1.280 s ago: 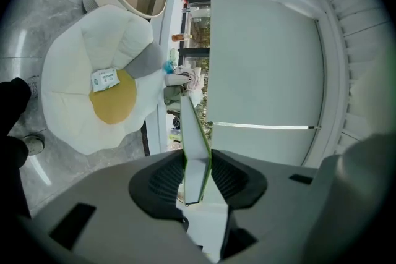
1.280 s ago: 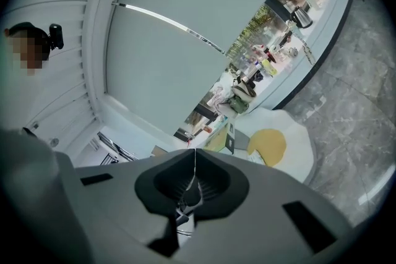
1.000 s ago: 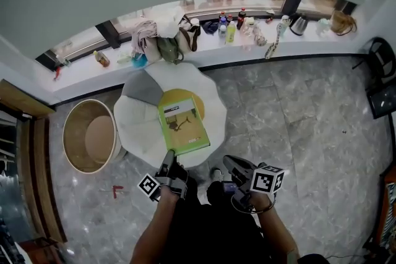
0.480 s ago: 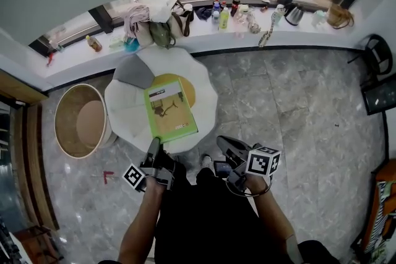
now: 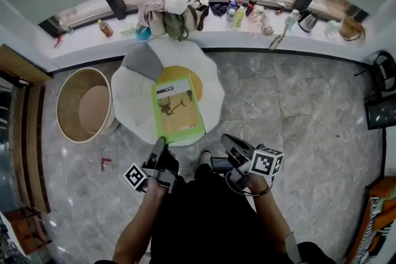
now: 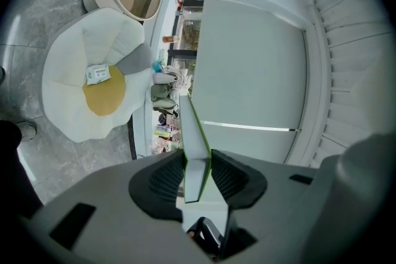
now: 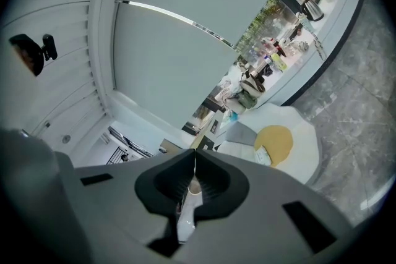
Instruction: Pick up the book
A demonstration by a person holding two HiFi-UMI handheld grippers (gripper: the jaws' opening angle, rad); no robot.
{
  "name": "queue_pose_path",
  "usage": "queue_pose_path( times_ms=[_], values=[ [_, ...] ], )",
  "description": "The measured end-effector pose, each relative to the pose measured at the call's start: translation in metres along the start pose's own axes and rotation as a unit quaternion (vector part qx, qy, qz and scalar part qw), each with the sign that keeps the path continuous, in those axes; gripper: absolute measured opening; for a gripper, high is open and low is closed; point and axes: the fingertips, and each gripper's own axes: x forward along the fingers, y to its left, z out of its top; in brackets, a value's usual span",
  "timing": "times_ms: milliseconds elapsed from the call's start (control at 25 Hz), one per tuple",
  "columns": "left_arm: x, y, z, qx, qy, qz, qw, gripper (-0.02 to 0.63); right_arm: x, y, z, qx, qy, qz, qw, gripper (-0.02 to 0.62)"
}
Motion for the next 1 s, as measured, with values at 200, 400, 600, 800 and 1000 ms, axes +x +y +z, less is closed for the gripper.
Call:
queue_pose_path(
  times_ms=[200,400,600,800,1000],
  values=[
    [-0.030,-0.004,-0.003,0.005,0.014,0.002,0.9999,0.149,0.003,0.016,-0.012,-0.001,-0.004,-0.002,1.000,0.018],
    [-0.068,-0.008,0.011,0.012,0.018,0.004,0.9997,0.149,0.006,0.034,-0.034,-0.005,-0.013,-0.003,1.000,0.017],
    [-0.112,-0.018,0.032,0.024,0.021,-0.004,0.9995,0.149,0.013,0.057,-0.075,-0.007,-0.021,-0.010,1.000,0.017],
    [-0.154,-0.025,0.045,0.031,0.025,-0.010,0.9991,0.149,0.016,0.085,-0.119,-0.011,-0.022,-0.014,1.000,0.017],
    [-0.190,-0.022,0.054,0.027,0.043,-0.013,0.9986,0.149,0.010,0.112,-0.156,-0.016,-0.036,-0.019,0.999,0.017]
  ],
)
